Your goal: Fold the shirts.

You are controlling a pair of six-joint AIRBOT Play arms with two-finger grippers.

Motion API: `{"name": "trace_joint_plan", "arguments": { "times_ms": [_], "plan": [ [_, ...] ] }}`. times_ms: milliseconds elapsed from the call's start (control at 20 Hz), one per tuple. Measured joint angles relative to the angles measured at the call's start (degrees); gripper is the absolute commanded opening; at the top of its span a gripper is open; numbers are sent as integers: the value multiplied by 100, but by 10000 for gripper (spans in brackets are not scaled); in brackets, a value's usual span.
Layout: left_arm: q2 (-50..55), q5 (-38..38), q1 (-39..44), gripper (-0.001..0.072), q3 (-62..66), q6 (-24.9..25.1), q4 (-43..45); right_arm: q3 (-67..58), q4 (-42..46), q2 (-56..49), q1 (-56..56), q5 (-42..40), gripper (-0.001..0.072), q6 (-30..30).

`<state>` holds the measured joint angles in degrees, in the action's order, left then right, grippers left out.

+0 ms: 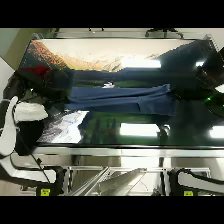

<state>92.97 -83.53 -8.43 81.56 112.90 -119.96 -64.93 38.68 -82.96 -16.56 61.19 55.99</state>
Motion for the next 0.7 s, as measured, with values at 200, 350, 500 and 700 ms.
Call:
{"name": "trace_joint_plan", "arguments": {
  "times_ms": [200,350,500,700],
  "plan": [
    [1040,166,249,12,931,-42,70,-374,-24,-863,195,-636,23,-433],
    [1696,168,315,13,1493,-153,138,-461,-35,-1268,219,-863,32,-647],
    [2103,68,323,661,1893,-286,160,-586,-33,-1447,201,-925,455,-811],
    [2275,-170,382,684,2498,-369,168,-1123,192,-1521,-22,-588,714,-603]
  ]
}}
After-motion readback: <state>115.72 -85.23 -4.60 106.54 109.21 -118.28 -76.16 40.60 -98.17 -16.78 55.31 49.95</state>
